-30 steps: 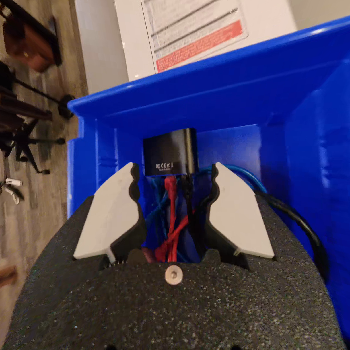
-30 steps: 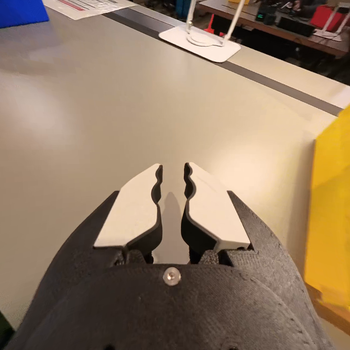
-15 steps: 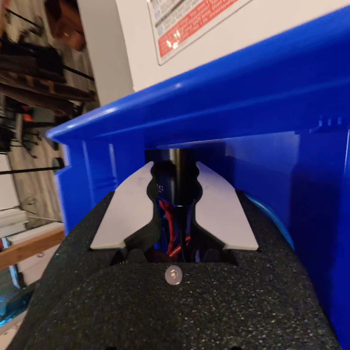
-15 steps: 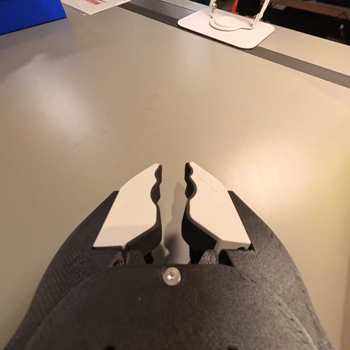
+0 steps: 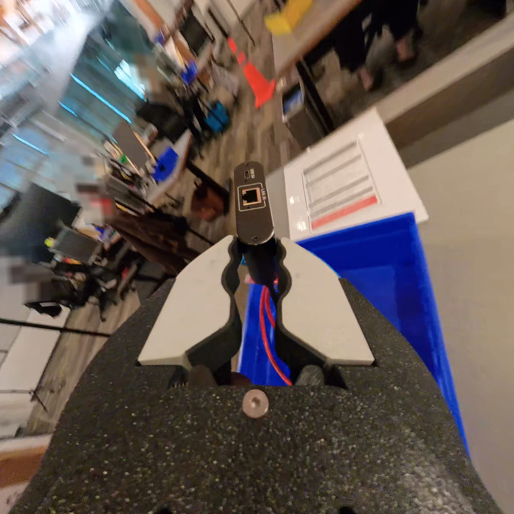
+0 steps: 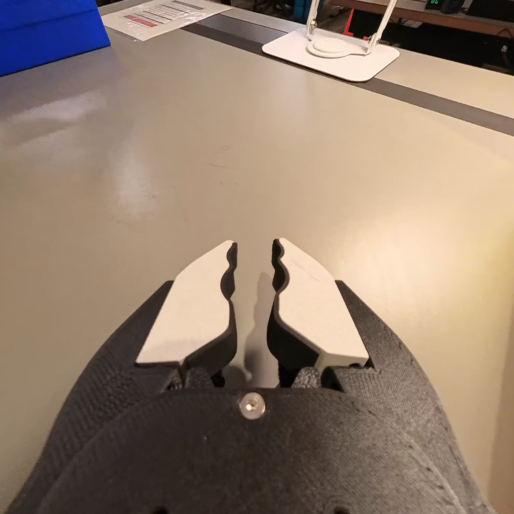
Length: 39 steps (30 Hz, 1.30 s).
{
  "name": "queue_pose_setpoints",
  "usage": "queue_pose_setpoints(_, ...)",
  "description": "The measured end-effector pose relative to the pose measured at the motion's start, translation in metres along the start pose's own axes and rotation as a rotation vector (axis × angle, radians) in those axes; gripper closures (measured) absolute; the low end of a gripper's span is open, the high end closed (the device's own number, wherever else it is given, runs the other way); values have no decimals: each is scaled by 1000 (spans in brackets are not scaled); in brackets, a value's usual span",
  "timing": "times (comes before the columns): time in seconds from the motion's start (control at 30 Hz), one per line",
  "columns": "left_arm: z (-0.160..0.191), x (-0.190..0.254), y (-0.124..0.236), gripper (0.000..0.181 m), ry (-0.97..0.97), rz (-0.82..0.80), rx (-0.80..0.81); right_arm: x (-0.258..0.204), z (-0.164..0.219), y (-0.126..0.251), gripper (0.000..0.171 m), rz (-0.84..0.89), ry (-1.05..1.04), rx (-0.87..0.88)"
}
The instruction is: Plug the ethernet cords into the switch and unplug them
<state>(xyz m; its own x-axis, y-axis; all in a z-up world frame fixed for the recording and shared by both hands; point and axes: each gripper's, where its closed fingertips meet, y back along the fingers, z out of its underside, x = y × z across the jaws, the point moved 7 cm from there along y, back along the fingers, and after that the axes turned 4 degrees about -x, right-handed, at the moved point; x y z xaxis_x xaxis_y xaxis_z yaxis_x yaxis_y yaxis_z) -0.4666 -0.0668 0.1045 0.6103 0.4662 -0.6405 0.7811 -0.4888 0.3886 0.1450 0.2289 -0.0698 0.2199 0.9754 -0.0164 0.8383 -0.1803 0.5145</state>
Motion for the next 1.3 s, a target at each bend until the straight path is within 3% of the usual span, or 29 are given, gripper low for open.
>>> queue_pose_setpoints(0.13,-55,-2,68,157,-42,-13,260,-1,-1,0,146,-6,15,6)
queue_pose_setpoints(0.27,-100,38,115,157,-90,154,450,-4,-4,-4,146,-28,22,18)
queue_pose_setpoints(0.57,-138,248,123,157,-257,761,705,-9,-37,-28,137,-109,80,110)
queue_pose_setpoints(0.8,-145,379,148,157,-377,988,985,7,-93,-49,126,-134,391,322)
queue_pose_setpoints(0.93,-126,406,159,157,-414,1055,1165,2,-96,-74,107,-277,543,335)
queue_pose_setpoints(1.0,-117,411,159,157,-444,1073,1200,-8,-91,-85,112,-366,586,344)
queue_pose_setpoints(1.07,-111,412,157,157,-454,1066,1223,-20,-87,-91,131,-413,629,414)
queue_pose_setpoints(1.2,-109,407,147,157,-426,1045,1156,-26,-83,-96,141,-283,700,430)
queue_pose_setpoints(1.3,-118,404,142,137,-350,991,1037,-22,-79,-95,142,-132,756,421)
